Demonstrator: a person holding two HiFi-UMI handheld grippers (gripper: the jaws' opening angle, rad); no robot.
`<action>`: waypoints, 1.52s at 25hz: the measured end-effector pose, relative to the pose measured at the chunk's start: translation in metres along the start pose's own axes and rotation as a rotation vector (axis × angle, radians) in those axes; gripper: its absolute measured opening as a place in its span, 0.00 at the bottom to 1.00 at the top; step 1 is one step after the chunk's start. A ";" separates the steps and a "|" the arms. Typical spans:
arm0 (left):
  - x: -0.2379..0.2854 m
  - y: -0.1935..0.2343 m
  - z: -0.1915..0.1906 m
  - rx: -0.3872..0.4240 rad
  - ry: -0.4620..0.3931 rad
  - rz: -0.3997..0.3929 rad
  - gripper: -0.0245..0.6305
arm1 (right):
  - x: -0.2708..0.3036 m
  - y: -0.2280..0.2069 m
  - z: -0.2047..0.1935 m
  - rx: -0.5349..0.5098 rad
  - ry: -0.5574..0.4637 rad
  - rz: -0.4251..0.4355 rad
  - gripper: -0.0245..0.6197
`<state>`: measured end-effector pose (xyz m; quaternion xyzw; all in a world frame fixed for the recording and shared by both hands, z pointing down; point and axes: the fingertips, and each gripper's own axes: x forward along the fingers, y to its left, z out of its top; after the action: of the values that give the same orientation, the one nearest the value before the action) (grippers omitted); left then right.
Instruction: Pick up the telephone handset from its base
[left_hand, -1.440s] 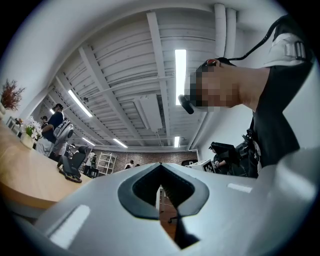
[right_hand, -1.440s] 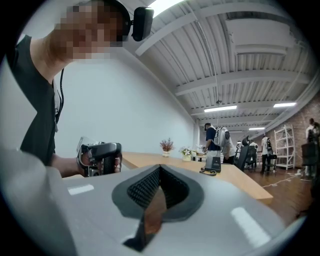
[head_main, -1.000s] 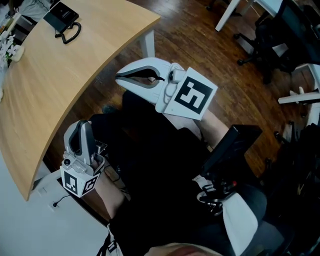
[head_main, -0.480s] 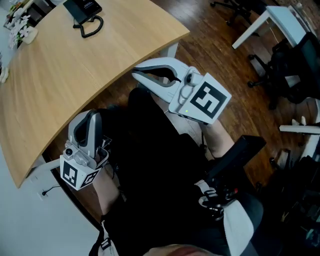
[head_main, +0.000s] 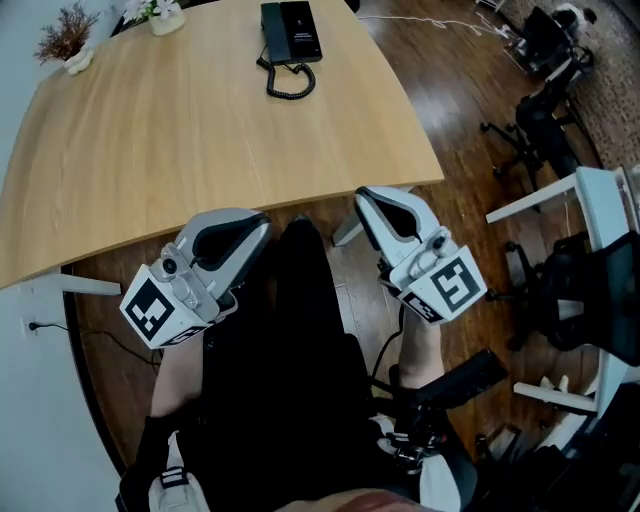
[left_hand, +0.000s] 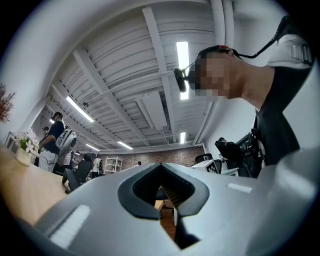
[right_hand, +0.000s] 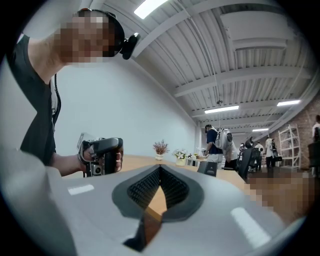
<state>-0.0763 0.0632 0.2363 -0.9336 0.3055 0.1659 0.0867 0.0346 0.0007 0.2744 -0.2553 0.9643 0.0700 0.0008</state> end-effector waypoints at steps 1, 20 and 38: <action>0.002 0.003 0.002 0.006 0.003 0.001 0.04 | 0.000 -0.003 0.001 0.001 -0.001 -0.006 0.04; 0.057 0.161 0.043 0.048 -0.003 -0.025 0.04 | 0.093 -0.087 0.032 -0.092 -0.003 -0.045 0.04; 0.096 0.448 -0.099 -0.357 0.172 0.416 0.04 | 0.283 -0.281 0.009 0.011 0.014 -0.198 0.04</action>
<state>-0.2464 -0.3723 0.2664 -0.8620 0.4627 0.1512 -0.1411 -0.0731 -0.3788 0.2174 -0.3499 0.9347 0.0624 0.0022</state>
